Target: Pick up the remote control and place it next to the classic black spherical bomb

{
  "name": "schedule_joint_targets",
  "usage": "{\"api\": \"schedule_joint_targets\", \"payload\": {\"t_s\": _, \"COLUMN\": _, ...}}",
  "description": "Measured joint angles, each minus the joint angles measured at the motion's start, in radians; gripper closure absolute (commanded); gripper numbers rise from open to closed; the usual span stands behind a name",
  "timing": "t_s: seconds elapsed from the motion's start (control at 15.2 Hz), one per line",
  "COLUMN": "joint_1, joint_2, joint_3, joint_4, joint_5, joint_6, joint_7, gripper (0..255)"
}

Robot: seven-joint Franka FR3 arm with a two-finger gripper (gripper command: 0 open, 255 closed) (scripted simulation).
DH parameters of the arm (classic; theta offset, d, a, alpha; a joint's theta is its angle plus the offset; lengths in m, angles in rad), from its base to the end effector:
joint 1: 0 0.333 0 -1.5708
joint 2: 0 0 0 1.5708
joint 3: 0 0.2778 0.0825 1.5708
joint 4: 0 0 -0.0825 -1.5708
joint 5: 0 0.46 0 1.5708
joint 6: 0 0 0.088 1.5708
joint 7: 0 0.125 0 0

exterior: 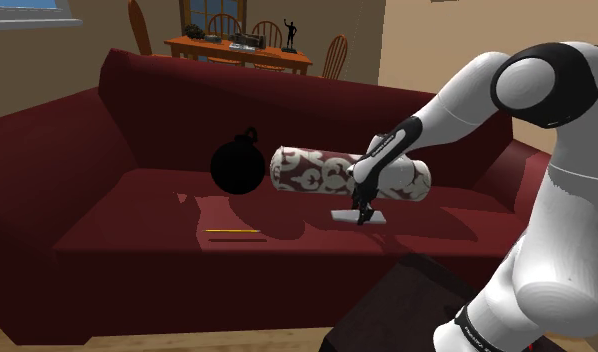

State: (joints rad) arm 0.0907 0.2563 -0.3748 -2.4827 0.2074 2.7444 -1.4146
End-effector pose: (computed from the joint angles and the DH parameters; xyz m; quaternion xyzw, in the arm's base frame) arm 0.4721 -0.1641 0.0754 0.8886 0.4584 0.0065 0.0151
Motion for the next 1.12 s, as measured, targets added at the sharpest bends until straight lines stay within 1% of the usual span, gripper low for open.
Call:
{"api": "schedule_joint_targets", "payload": {"t_s": 0.33, "joint_1": 0.027, "joint_2": -0.066, "joint_3": -0.035, "joint_4": -0.008, "joint_5": -0.063, "joint_6": -0.053, "joint_7": 0.048, "gripper": 255}}
{"api": "schedule_joint_targets", "payload": {"t_s": 0.66, "joint_1": 0.043, "joint_2": -0.141, "joint_3": -0.063, "joint_4": -0.009, "joint_5": -0.133, "joint_6": -0.119, "joint_7": 0.096, "gripper": 255}}
{"api": "schedule_joint_targets", "payload": {"t_s": 1.12, "joint_1": 0.049, "joint_2": -0.239, "joint_3": -0.080, "joint_4": 0.006, "joint_5": -0.214, "joint_6": -0.221, "joint_7": 0.152, "gripper": 255}}
